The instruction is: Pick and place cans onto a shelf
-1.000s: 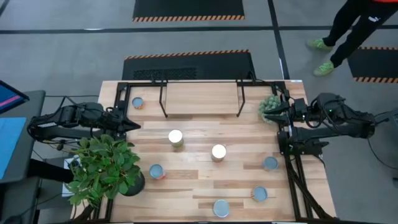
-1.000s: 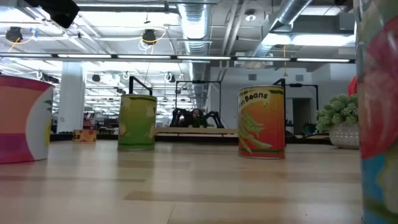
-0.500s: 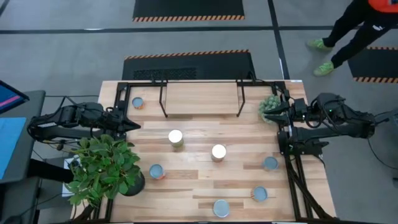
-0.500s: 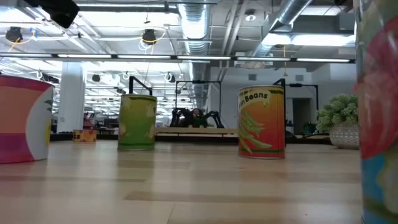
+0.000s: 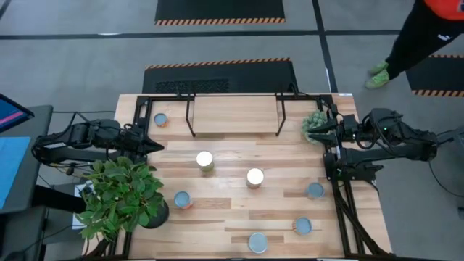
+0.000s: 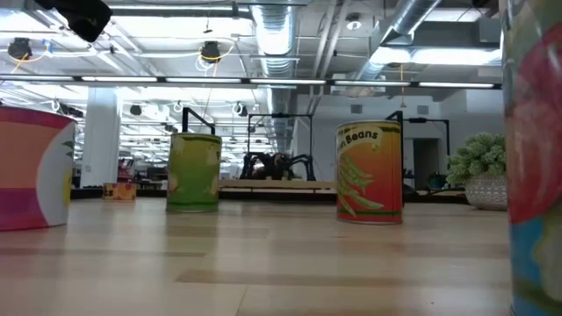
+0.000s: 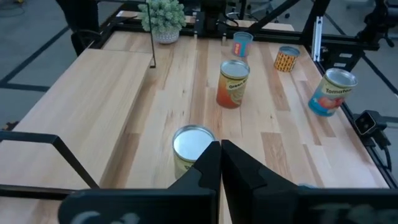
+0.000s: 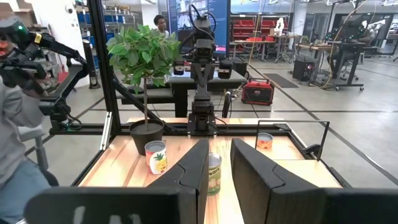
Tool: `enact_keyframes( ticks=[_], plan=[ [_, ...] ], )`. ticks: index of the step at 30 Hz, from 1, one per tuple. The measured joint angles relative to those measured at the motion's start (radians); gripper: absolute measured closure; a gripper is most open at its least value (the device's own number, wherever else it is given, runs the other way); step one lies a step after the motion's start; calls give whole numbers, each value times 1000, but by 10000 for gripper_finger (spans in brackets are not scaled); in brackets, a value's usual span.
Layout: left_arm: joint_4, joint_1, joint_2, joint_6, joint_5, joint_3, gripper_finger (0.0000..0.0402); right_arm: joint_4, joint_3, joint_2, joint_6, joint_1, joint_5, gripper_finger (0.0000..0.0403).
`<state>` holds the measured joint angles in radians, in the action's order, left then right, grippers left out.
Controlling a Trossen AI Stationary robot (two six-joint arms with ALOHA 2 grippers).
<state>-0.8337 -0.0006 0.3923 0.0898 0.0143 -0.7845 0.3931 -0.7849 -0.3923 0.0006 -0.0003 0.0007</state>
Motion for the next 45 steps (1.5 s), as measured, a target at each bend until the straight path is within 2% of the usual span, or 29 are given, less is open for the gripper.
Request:
enact_keyframes(
  ticks=[45],
  plan=[
    [2, 0, 0, 36, 27, 0, 401, -5, 0, 0, -16, -1, 0, 308]
  ],
)
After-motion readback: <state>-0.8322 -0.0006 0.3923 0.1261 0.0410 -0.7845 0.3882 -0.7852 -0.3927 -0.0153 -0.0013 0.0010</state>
